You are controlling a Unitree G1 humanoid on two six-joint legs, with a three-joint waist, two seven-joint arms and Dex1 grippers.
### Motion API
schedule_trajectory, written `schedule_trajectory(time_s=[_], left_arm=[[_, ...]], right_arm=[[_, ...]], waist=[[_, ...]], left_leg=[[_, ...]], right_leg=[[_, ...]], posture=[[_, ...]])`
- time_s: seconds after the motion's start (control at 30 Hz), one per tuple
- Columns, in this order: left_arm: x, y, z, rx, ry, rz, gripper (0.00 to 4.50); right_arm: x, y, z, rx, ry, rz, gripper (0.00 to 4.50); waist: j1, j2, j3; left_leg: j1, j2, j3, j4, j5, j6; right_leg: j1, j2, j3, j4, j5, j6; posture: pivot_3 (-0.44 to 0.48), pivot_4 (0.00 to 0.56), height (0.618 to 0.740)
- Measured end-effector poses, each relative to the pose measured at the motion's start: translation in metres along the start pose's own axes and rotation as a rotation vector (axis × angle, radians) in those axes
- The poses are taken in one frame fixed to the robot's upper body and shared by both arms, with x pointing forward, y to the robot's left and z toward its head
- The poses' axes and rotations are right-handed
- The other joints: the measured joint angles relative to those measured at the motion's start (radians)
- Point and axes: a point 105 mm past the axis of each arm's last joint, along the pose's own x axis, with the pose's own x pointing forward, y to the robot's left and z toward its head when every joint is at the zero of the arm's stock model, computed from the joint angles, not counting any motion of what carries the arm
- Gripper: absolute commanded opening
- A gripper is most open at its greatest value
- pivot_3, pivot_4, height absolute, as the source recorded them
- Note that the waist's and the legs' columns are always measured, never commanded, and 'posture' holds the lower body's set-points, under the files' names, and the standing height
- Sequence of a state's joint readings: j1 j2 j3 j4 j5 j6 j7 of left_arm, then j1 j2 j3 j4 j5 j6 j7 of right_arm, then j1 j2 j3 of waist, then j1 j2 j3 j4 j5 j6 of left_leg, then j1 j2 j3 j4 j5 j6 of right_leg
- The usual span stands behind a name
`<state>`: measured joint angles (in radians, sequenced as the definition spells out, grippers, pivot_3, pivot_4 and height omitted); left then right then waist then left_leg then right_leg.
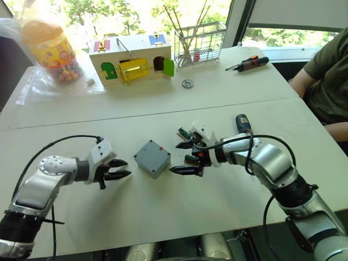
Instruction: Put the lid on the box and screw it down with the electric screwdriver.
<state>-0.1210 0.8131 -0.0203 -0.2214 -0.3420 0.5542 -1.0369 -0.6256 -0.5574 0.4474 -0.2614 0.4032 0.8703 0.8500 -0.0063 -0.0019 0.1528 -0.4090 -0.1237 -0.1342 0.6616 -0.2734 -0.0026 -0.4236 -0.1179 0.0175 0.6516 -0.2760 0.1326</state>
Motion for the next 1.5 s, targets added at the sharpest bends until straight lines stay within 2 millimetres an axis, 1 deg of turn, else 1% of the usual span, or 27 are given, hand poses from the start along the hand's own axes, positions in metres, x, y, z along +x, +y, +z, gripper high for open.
schedule_trajectory(time_s=[0.07, 0.17, 0.27, 0.43, 0.53, 0.6, 0.67, 0.77, 0.87, 0.93, 0.97, 1.07, 1.13, 1.17, 1.27, 1.3, 1.33, 1.5], left_arm=[[0.006, -0.003, 0.005, 0.001, -0.029, 0.009, 1.86], [0.010, 0.001, 0.011, 0.002, -0.059, 0.046, 1.86], [0.013, 0.007, 0.013, -0.005, -0.074, 0.069, 1.86], [0.016, 0.022, 0.020, 0.013, -0.094, 0.112, 1.86], [0.019, 0.026, 0.024, 0.032, -0.096, 0.112, 1.86], [0.019, 0.026, 0.025, 0.040, -0.100, 0.106, 1.86], [0.018, 0.026, 0.026, 0.046, -0.100, 0.093, 1.86], [0.010, 0.026, 0.024, 0.056, -0.064, 0.075, 1.86], [-0.004, 0.029, 0.023, 0.046, -0.035, 0.073, 1.86], [-0.008, 0.028, 0.029, 0.034, -0.050, 0.058, 1.86], [-0.008, 0.027, 0.032, 0.031, -0.063, 0.051, 1.86], [-0.008, 0.024, 0.055, 0.030, -0.143, 0.029, 1.86], [-0.006, 0.020, 0.065, 0.039, -0.175, 0.019, 1.86], [-0.005, 0.020, 0.066, 0.037, -0.181, 0.020, 1.86], [-0.002, 0.019, 0.067, 0.020, -0.192, 0.029, 1.86], [-0.001, 0.018, 0.068, 0.021, -0.196, 0.029, 1.86], [0.000, 0.016, 0.070, 0.025, -0.200, 0.026, 1.86], [0.001, 0.008, 0.076, 0.026, -0.214, 0.012, 1.86]], right_arm=[[0.005, 0.005, 0.001, -0.012, -0.002, 0.037, 4.49], [0.006, 0.009, 0.001, -0.013, -0.002, 0.065, 4.49], [0.006, 0.011, -0.001, -0.005, 0.002, 0.068, 4.49], [0.008, 0.026, -0.007, 0.032, 0.005, 0.098, 4.49], [0.009, 0.032, -0.008, 0.044, 0.006, 0.099, 4.49], [0.008, 0.032, -0.009, 0.051, 0.000, 0.088, 4.49], [0.003, 0.030, -0.005, 0.075, -0.034, 0.071, 4.49], [-0.015, 0.021, 0.007, 0.081, -0.099, 0.032, 4.49], [-0.039, 0.007, 0.010, 0.076, -0.124, -0.030, 4.49], [-0.047, -0.007, 0.015, 0.082, -0.163, -0.083, 4.49], [-0.048, -0.013, 0.017, 0.084, -0.173, -0.106, 4.49], [-0.046, -0.048, 0.021, 0.065, -0.206, -0.250, 4.49], [-0.040, -0.063, 0.016, 0.071, -0.207, -0.303, 4.49], [-0.036, -0.067, 0.014, 0.079, -0.214, -0.311, 4.27], [-0.021, -0.079, 0.005, 0.104, -0.220, -0.331, 3.44], [-0.018, -0.082, 0.002, 0.105, -0.216, -0.339, 3.02], [-0.016, -0.085, 0.001, 0.105, -0.214, -0.345, 2.72], [-0.009, -0.092, 0.003, 0.093, -0.221, -0.360, 2.72]], waist=[[-0.002, 0.000, 0.000], [-0.005, 0.000, 0.000], [-0.005, 0.000, 0.000], [-0.005, 0.000, 0.000], [-0.006, 0.000, 0.000], [-0.006, 0.000, 0.000], [-0.005, 0.000, 0.000], [-0.005, 0.000, 0.000], [-0.005, 0.000, 0.000], [-0.006, 0.000, 0.000], [-0.006, 0.000, 0.000], [-0.006, 0.000, 0.000], [-0.007, 0.000, 0.000], [-0.010, 0.000, 0.000], [-0.015, 0.000, 0.000], [-0.015, 0.000, 0.000], [-0.015, 0.000, 0.000], [-0.012, 0.000, 0.000]], left_leg=[[0.000, 0.000, 0.000, 0.000, 0.000, 0.000], [0.000, 0.000, 0.000, 0.000, 0.000, 0.000], [0.000, 0.000, 0.000, 0.000, 0.000, 0.000], [0.000, 0.000, 0.000, 0.000, 0.000, 0.000], [0.000, 0.000, 0.000, 0.000, 0.000, 0.000], [0.000, 0.000, 0.000, 0.000, 0.000, 0.000], [0.000, 0.000, 0.000, 0.000, 0.000, 0.000], [0.000, 0.000, 0.000, 0.000, 0.000, 0.000], [0.000, 0.000, 0.000, 0.000, 0.000, 0.000], [0.000, 0.000, 0.000, 0.000, 0.000, 0.000], [0.000, 0.000, 0.000, 0.000, 0.000, 0.000], [0.000, 0.000, 0.000, 0.000, 0.000, 0.000], [0.000, 0.000, 0.000, -0.001, 0.000, 0.000], [0.000, 0.000, 0.000, -0.001, 0.000, 0.000], [0.000, 0.000, 0.001, -0.002, 0.000, 0.000], [0.000, 0.000, 0.001, -0.001, 0.000, 0.000], [0.000, 0.000, 0.001, -0.001, 0.000, 0.000], [0.000, 0.000, 0.001, -0.001, 0.000, 0.000]], right_leg=[[0.001, 0.000, 0.000, 0.000, 0.000, 0.000], [0.000, 0.000, 0.000, 0.000, 0.000, 0.000], [0.000, 0.000, 0.000, 0.000, 0.000, 0.000], [0.000, 0.000, -0.001, 0.000, 0.000, 0.000], [0.000, 0.000, -0.001, 0.000, 0.000, 0.000], [0.000, 0.000, -0.001, 0.000, 0.000, 0.000], [0.000, 0.000, -0.001, 0.000, 0.000, 0.000], [0.000, 0.000, -0.001, 0.000, 0.000, 0.000], [0.000, 0.000, -0.001, 0.000, 0.000, 0.000], [0.000, 0.000, 0.000, 0.000, 0.000, 0.000], [0.000, 0.000, 0.000, 0.000, 0.000, 0.000], [0.000, 0.000, 0.000, 0.000, 0.000, 0.000], [-0.001, 0.000, 0.000, 0.000, 0.000, 0.000], [-0.001, 0.000, 0.000, 0.000, 0.000, 0.000], [-0.001, 0.000, -0.001, 0.000, 0.000, 0.000], [-0.002, 0.000, -0.001, 0.000, 0.000, 0.000], [-0.002, 0.000, -0.001, 0.000, 0.000, 0.000], [-0.001, 0.001, -0.001, 0.000, 0.000, 0.000]], posture=[[0.000, 0.150, 0.740], [0.000, 0.150, 0.740], [0.000, 0.150, 0.740], [0.000, 0.150, 0.740], [0.000, 0.150, 0.740], [0.000, 0.150, 0.740], [0.000, 0.150, 0.740], [0.000, 0.150, 0.740], [0.000, 0.150, 0.740], [0.000, 0.150, 0.740], [0.000, 0.150, 0.740], [0.000, 0.150, 0.740], [0.000, 0.150, 0.740], [0.000, 0.150, 0.740], [0.000, 0.150, 0.740], [0.000, 0.150, 0.740], [0.000, 0.150, 0.740], [0.000, 0.150, 0.740]])
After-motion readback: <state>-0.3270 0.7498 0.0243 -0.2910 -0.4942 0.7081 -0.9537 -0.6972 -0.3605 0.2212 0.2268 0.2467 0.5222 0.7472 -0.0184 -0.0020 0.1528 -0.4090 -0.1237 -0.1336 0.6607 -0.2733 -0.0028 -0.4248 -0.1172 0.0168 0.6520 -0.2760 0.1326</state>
